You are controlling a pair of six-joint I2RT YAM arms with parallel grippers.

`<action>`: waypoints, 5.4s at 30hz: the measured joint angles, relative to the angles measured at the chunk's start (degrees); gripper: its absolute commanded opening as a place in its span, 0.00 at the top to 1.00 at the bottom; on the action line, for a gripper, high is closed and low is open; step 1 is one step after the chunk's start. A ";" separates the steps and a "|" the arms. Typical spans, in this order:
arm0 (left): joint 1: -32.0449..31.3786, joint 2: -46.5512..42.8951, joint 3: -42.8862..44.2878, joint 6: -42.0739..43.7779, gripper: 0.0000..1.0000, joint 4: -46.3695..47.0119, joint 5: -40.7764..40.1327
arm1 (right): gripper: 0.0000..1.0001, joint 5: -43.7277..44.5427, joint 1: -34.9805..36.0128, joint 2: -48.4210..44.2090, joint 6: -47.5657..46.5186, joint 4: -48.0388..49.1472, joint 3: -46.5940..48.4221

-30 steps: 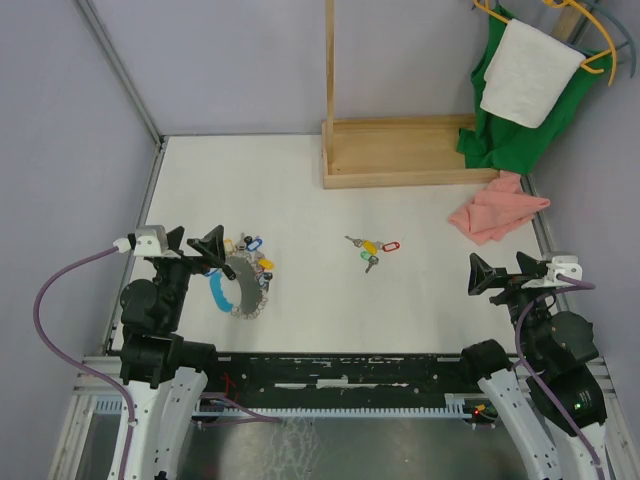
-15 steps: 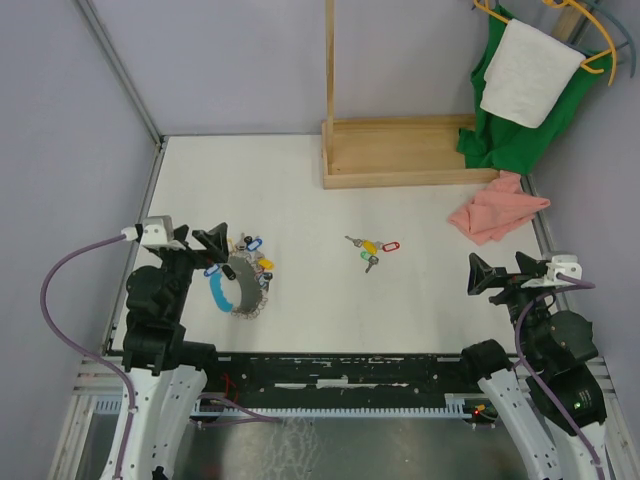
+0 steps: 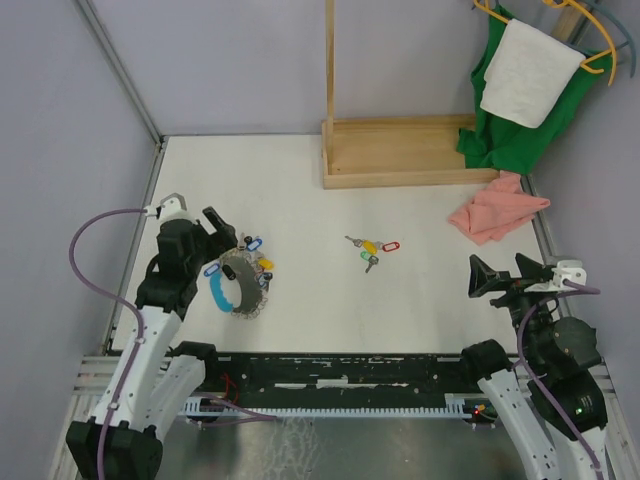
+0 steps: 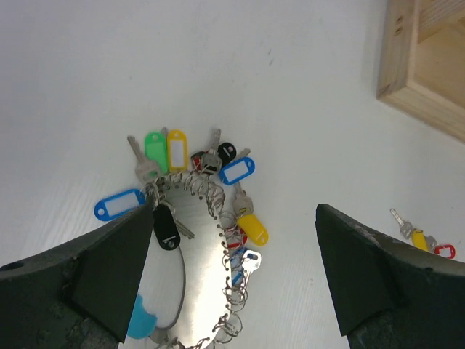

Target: Put the keys on the keyring

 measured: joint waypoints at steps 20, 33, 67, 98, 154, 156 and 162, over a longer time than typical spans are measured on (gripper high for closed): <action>-0.11 24.65 -10.51 -18.01 0.08 5.44 9.01 | 0.00 -0.96 2.54 -3.56 0.22 0.46 -0.42; -12.83 33.81 -10.54 -24.41 0.10 23.37 11.61 | 0.00 -3.72 2.54 0.87 1.55 0.28 0.42; -28.28 43.52 2.62 4.83 0.62 18.62 6.23 | 0.07 -33.75 3.78 42.45 8.87 18.97 -6.60; -29.05 48.02 8.02 8.28 0.97 18.01 9.38 | 0.12 -37.97 9.86 51.52 8.70 27.61 -10.12; -31.50 28.22 -9.44 2.75 0.62 19.54 8.76 | 0.09 -45.75 17.22 72.41 -2.86 51.54 -7.17; -31.12 27.56 -10.91 1.66 0.62 19.56 7.76 | 0.11 -46.99 18.73 74.27 -7.61 50.66 -5.73; -28.20 26.49 -13.53 0.02 0.62 20.90 8.09 | 0.19 -51.60 21.86 79.87 -21.73 46.60 -0.55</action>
